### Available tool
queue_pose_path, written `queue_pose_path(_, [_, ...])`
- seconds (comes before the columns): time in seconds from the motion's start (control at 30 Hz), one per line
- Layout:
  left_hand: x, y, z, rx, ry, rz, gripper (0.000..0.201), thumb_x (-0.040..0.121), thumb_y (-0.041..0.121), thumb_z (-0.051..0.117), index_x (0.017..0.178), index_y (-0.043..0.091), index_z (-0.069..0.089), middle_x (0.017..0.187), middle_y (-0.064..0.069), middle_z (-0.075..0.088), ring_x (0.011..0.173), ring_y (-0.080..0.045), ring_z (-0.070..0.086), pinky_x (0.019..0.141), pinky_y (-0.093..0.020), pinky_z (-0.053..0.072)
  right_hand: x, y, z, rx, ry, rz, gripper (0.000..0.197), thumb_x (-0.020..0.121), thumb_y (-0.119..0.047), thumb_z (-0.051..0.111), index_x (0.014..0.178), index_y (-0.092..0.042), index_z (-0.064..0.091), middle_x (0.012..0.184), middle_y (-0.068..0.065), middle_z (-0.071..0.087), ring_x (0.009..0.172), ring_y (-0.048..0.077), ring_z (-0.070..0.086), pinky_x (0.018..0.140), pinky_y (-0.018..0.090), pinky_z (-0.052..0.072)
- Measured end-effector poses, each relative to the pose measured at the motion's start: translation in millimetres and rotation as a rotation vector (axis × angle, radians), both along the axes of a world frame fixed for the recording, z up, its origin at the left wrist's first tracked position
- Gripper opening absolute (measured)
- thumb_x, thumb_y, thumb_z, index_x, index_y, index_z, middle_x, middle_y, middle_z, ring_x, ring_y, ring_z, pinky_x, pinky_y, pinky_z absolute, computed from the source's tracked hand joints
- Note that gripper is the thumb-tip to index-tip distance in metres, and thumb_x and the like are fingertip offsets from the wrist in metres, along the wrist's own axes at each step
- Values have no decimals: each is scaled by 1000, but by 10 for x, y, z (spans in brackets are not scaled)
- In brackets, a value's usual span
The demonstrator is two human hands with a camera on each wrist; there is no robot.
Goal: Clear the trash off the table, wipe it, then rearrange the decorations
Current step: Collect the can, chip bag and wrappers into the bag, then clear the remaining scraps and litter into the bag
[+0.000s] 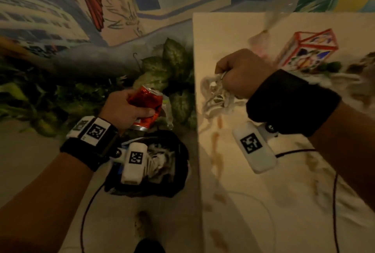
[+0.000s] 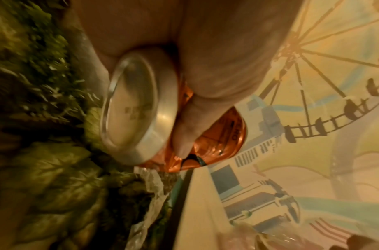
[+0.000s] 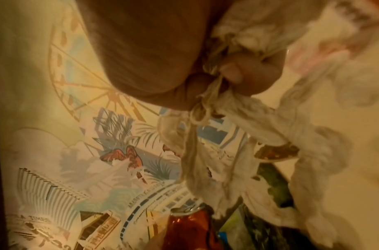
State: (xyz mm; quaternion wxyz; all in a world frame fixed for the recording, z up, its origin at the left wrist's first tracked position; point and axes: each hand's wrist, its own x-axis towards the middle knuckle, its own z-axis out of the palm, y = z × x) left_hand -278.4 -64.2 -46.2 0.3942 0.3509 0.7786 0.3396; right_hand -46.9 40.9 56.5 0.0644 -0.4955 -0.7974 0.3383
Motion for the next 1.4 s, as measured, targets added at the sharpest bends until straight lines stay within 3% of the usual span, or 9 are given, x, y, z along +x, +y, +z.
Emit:
queue_pose_path(0.13, [-739,-328,-367,-175,101,-72,38,63,21,86,97,17,69,94,-4,71,88,-23,67,83,-40,54,-927,-475,-390,-98,-71,16,14,77,3,48,69,-3,58,66,9,47,69,23,45,55,24,35])
queue_pose_path(0.27, [-1185,-536,-699,-267,109,-131,33,69,19,82,97,16,65,83,2,65,84,-20,63,69,-28,46,-1529,-770,-847,-175,-171,-2,16,81,-2,49,80,-7,64,82,11,55,79,24,52,67,29,42])
queue_pose_path(0.37, [-1365,-623,-930,-319,75,-113,33,69,17,82,97,14,65,85,0,65,85,-22,63,67,-29,48,-1711,-851,-1202,-249,-245,-56,20,82,-6,50,88,-2,69,79,13,58,78,27,56,61,28,45])
queue_pose_path(0.6, [-1370,-719,-1662,-443,-95,-31,37,73,8,78,107,9,64,98,-6,63,89,-25,60,80,-34,49,-1757,-887,-1974,-429,-276,-311,33,86,-4,46,54,-13,47,60,2,40,62,20,44,49,23,33])
queue_pose_path(0.73, [-1241,-744,-2291,-525,-108,-70,36,79,11,72,113,4,61,113,-16,65,93,-31,62,84,-34,51,-1785,-935,-2605,-505,-279,-365,21,85,-9,53,96,-6,70,96,13,66,94,30,61,81,30,50])
queue_pose_path(0.87, [-1201,-718,-2844,-644,85,-259,31,88,25,61,110,4,63,113,-16,66,103,-33,61,79,-30,45,-1809,-1019,-3294,-567,-277,-365,23,87,-20,57,101,-7,70,101,12,65,101,30,61,76,25,43])
queue_pose_path(1.0, [-1200,-703,-3305,-654,90,-208,37,92,31,51,122,9,57,124,-15,59,113,-32,55,96,-37,46,-1863,-1061,-3881,-613,-348,-312,42,91,-28,54,124,-2,55,123,16,59,110,31,57,78,24,41])
queue_pose_path(1.13, [-1178,-639,-3590,-629,38,-127,41,99,38,35,124,13,54,128,-12,56,117,-28,52,98,-33,41,-1923,-1016,-4268,-633,-439,-206,36,93,-23,50,122,-3,56,123,18,58,109,33,57,86,30,47])
queue_pose_path(1.4, [-1192,-500,-3824,-760,82,-209,49,96,40,45,127,3,52,130,-16,55,117,-33,54,91,-30,45,-1906,-1027,-4604,-715,-509,-117,38,95,-22,47,128,-2,49,134,19,48,121,35,48,103,39,41])
